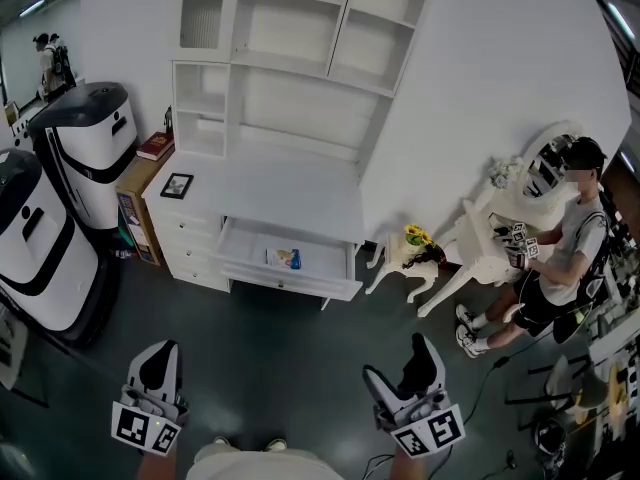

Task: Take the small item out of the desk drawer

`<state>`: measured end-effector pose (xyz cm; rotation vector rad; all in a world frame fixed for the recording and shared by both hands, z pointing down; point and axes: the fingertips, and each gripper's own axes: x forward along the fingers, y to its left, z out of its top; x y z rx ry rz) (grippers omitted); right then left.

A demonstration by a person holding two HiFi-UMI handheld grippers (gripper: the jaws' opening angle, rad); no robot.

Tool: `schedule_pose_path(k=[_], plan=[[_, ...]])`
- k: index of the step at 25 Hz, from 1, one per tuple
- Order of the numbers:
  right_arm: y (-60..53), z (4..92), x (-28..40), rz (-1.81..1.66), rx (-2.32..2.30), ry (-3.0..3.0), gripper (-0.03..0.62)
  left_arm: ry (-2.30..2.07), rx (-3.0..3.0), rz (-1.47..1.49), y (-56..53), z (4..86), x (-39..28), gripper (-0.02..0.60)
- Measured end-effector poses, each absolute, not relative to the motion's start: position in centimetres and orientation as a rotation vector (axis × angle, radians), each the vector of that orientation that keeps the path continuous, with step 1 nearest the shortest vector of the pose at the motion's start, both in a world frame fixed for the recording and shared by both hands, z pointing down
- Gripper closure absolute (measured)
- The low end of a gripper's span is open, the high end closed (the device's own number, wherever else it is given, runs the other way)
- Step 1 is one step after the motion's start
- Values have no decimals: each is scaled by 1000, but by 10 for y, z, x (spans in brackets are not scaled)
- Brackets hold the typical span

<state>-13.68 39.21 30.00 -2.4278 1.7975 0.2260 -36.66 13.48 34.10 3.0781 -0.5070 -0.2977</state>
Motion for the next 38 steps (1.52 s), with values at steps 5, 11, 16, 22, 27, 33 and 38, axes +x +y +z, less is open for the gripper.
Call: schedule_pose_path(k=[5, 11, 16, 22, 27, 33, 38], plan=[[396, 308, -129, 205, -2452, 1867, 103, -528, 3080, -279, 148, 348, -357, 566], [411, 321, -113, 182, -2458, 1854, 103, -522, 3082, -246, 165, 356, -341, 566], [410, 328, -102, 127, -2416, 1852, 105, -519, 3087, -225, 166, 358, -329, 566], [389, 343, -84, 27, -2413, 1883, 105, -466, 3043, -176, 152, 381, -292, 566], [363, 351, -49, -28, -2469, 1854, 105, -394, 3021, -177, 119, 391, -244, 566], [272, 347, -3, -31, -2484, 1883, 105, -358, 3011, -185, 39, 393, -185, 566], [195, 341, 41, -49, -2530, 1874, 105, -315, 2978, -170, -34, 398, -141, 566]])
